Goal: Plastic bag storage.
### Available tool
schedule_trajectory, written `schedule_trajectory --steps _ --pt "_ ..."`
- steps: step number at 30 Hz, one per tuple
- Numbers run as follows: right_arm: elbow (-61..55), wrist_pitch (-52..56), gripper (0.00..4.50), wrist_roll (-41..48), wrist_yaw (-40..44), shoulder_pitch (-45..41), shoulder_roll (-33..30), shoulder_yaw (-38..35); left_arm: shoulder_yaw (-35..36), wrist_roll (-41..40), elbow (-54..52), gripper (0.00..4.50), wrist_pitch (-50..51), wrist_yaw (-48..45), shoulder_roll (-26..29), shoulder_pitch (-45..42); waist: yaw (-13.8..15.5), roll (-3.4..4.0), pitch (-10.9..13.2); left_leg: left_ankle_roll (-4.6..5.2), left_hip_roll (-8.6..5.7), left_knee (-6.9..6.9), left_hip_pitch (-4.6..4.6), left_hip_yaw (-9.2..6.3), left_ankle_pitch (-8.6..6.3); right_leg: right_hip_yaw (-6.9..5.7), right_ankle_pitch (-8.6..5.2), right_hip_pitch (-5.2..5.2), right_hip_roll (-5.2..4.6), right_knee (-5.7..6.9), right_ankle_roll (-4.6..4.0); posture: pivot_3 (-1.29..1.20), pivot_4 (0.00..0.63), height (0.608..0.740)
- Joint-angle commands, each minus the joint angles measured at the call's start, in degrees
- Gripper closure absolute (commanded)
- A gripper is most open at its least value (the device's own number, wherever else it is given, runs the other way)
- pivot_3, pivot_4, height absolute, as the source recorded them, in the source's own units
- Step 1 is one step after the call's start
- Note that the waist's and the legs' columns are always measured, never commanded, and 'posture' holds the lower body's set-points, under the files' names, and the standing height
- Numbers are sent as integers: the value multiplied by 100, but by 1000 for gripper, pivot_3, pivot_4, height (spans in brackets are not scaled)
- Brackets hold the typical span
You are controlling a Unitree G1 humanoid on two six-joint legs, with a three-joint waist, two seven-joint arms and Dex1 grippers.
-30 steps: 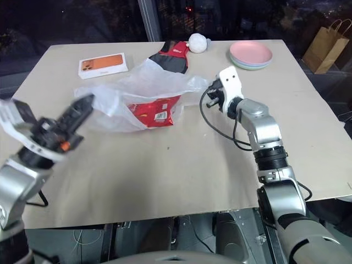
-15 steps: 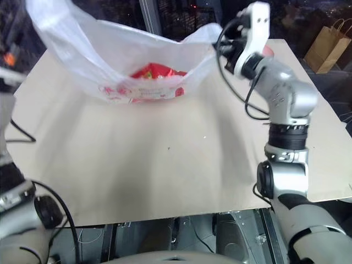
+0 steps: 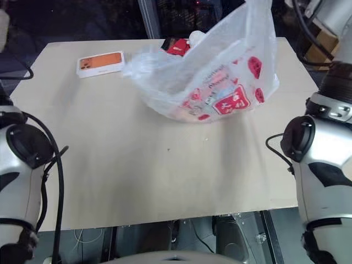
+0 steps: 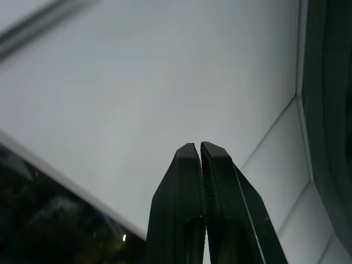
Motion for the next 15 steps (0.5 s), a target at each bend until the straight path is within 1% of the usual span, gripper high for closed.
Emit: schedule_trajectory --steps 1,3,4,6,7,9,10,11,13,15 --pt "-527 35 4500 107 -98 56 -87 -8 -116 -121 -1567 4390 1058 -293 -93 1415 -66 14 -6 0 0 -12 4 5 0 6 0 0 -2 11 0 0 150 740" --pt "-602 54 4500 138 -149 105 -88 -27 -92 -375 -2450 4390 1561 -399 -60 2289 -156 11 -5 -2 2 -22 -9 16 1 21 0 -28 -1 26 0 0 150 740" --pt "-627 49 4500 136 -170 123 -93 -26 0 -613 -2795 4188 1847 -428 -13 2773 -179 11 -4 -6 3 -19 -38 18 4 24 0 -61 0 31 -1 0 150 740" --pt "-641 52 4500 145 -195 131 -107 -32 210 -1224 -3284 3629 2293 -303 105 3426 -221 10 -3 -29 6 -5 -90 15 18 23 1 -117 2 46 -1 0 150 740" --pt "-639 48 4500 147 -197 133 -113 -31 242 -1564 -3534 3244 2485 -218 192 3690 -228 10 -2 -30 6 -6 -92 17 18 24 1 -120 0 45 -2 0 150 740" --pt "-623 36 4500 156 -198 126 -104 -24 198 -2410 -4104 2318 2704 -112 393 4233 -212 10 -2 -29 6 -9 -93 16 18 22 0 -120 -1 40 -3 0 150 740" --pt "-615 27 4500 163 -199 126 -89 -19 124 -2808 -4414 1933 2710 -41 466 4496 -178 10 -2 -27 6 -10 -91 17 17 22 0 -118 -1 35 -3 0 150 740" --pt "-608 13 4500 166 -198 130 -74 -9 -5 -3155 -4667 1457 2629 110 510 4700 -156 11 -2 -12 4 -9 -87 19 8 24 0 -115 -4 29 -3 0 150 740" --pt "-603 -5 4500 171 -198 142 -47 5 -278 -3504 -5008 1457 2471 391 581 4945 -82 12 -1 -3 0 10 -80 16 3 19 0 -99 -8 25 -2 0 150 740" --pt "-587 -23 4500 180 -200 143 -2 17 -499 -3563 -5240 1457 2260 562 400 5077 -3 13 -1 -3 -1 25 -77 13 2 16 0 -91 -7 30 -1 0 150 740"
